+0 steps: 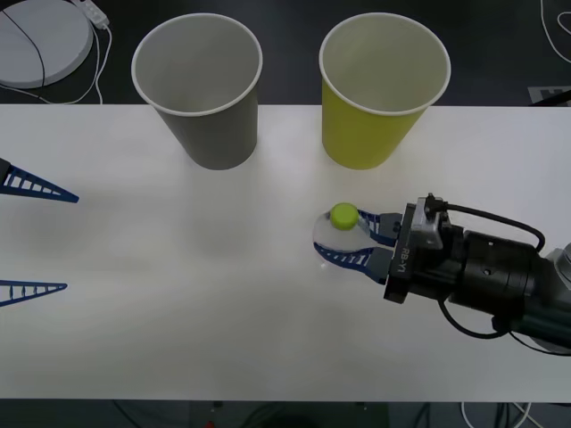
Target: Put the can into the green bin and the plastic bottle into the gray bin
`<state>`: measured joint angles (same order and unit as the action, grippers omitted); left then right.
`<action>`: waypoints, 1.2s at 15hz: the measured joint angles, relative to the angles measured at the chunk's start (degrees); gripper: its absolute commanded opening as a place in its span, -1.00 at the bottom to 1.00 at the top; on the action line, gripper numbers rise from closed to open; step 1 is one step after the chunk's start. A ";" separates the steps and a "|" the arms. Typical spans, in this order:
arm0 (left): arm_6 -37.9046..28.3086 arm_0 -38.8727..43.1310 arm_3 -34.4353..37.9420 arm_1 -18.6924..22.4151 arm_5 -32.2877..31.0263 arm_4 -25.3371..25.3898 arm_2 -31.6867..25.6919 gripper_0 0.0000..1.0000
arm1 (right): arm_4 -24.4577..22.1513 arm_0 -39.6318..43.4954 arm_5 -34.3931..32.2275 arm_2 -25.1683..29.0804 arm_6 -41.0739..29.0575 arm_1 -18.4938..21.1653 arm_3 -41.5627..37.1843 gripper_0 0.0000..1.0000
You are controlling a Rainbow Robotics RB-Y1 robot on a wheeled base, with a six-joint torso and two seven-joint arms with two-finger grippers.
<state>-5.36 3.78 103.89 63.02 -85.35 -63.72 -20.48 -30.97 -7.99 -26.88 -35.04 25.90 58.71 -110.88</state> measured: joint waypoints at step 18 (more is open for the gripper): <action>0.00 0.00 0.00 0.00 0.00 0.00 0.00 1.00 | 6.36 7.56 29.94 9.16 -6.63 10.22 -22.00 -1.00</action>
<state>-5.36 3.78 103.89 63.02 -85.35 -63.72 -20.48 -24.61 -0.43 3.06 -25.88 19.27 68.94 -132.88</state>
